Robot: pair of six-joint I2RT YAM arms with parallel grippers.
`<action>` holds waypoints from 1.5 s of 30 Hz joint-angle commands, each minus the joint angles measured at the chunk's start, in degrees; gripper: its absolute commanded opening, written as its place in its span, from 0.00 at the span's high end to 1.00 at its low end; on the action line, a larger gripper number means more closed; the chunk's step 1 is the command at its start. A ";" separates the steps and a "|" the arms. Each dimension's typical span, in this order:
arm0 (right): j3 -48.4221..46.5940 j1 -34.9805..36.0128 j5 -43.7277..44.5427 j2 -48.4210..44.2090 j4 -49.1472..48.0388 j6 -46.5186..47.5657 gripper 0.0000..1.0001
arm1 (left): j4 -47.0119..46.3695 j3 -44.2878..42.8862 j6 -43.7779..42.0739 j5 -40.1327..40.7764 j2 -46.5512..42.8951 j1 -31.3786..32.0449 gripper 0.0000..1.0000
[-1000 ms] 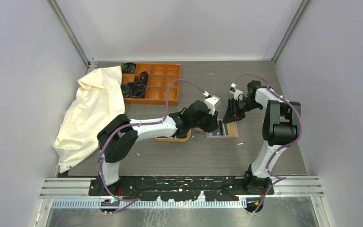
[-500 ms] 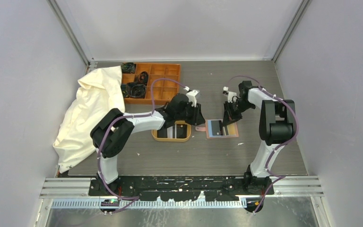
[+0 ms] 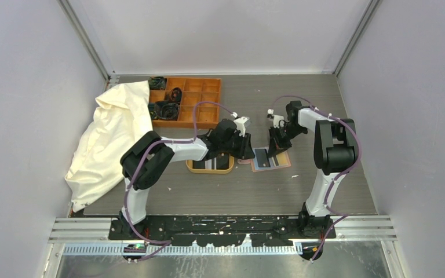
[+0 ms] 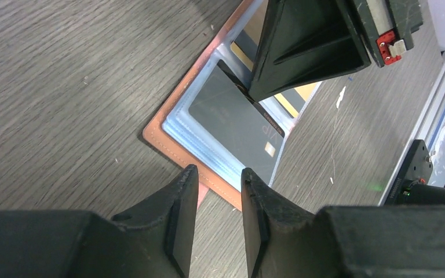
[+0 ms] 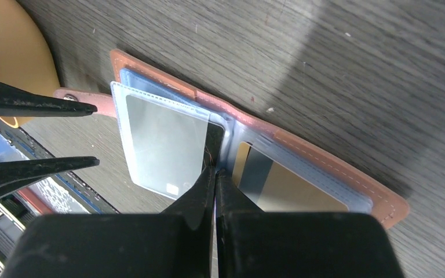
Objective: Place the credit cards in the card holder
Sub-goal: Insert the credit card into the card holder.
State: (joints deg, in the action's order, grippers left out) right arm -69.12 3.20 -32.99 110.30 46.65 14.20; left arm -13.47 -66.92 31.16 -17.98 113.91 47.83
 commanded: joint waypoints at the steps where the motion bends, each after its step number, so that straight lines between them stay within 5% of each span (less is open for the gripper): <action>1: -1.93 0.33 -2.23 -0.15 0.71 0.13 0.95 | -1.29 -1.89 -0.18 -0.66 -0.91 -0.11 0.65; 24: -0.89 0.42 2.03 -2.00 -1.65 -0.69 0.91 | -8.07 7.60 -7.35 7.41 -17.66 -0.05 0.58; 26: -1.05 1.25 2.14 -1.19 -1.48 -0.62 0.91 | -10.07 8.97 -8.60 8.99 -19.13 -0.17 0.49; 30: -1.63 2.48 1.43 0.01 -0.63 -0.15 0.91 | -19.59 13.71 -5.37 9.46 -19.61 -1.78 0.15; 32: -1.80 2.60 1.03 -0.02 -0.38 0.00 0.91 | -24.92 15.56 0.69 6.59 -18.12 -3.80 0.10; 36: -1.98 2.54 0.58 -0.90 0.06 0.23 0.91 | -30.92 16.56 8.13 -1.18 -13.84 -6.19 0.16; 45: -1.98 2.24 -0.32 -3.22 0.32 0.85 0.91 | -9.15 11.16 1.76 8.24 -16.50 1.99 0.30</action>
State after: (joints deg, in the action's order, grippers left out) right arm -69.71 5.52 -32.45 110.24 46.41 14.28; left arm -29.26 -51.92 36.82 -14.74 101.14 45.56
